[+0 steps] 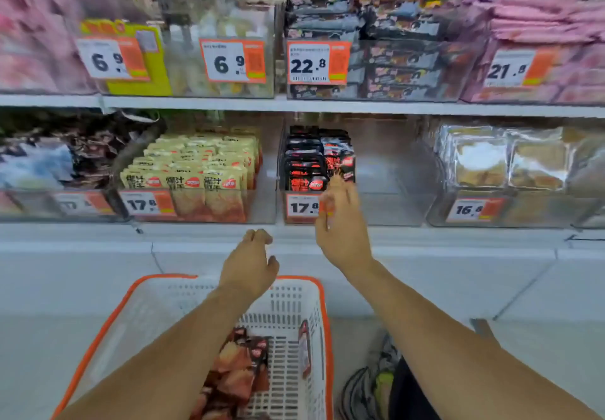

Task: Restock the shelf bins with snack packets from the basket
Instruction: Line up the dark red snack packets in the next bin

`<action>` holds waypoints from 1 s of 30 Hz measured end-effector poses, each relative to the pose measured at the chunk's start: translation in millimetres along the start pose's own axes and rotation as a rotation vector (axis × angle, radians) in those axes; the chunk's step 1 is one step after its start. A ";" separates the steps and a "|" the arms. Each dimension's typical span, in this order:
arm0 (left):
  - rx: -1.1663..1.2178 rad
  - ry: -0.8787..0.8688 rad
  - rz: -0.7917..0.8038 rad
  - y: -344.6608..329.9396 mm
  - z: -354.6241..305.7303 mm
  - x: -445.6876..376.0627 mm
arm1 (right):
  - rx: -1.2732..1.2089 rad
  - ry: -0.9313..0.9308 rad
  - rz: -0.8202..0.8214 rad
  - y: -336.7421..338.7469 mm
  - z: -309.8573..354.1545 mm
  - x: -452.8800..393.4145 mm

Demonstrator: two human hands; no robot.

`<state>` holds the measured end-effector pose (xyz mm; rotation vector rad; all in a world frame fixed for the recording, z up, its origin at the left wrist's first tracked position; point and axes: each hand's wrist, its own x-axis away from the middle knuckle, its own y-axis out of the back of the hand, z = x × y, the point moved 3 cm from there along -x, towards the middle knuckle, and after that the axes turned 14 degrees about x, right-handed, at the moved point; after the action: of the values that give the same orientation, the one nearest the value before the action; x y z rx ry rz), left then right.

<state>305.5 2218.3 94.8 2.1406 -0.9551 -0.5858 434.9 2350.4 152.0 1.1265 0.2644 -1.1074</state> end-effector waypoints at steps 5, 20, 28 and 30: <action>-0.045 0.320 0.322 -59.7 78.5 60.2 | 0.007 -0.221 0.457 -65.6 -11.4 120.8; -0.042 0.705 0.700 -115.1 254.8 174.4 | 0.066 -0.683 1.565 -285.6 -41.5 350.5; -0.155 0.743 0.927 -111.2 258.6 160.7 | 0.163 -0.837 1.908 -242.6 -4.9 320.6; -0.161 0.744 0.936 -112.7 256.0 161.9 | 0.217 -0.736 2.005 -234.5 -8.7 318.0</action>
<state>294.2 2039.1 -173.9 1.3346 -1.2314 0.5400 400.0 2176.5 -201.2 0.5514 -1.3473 0.3785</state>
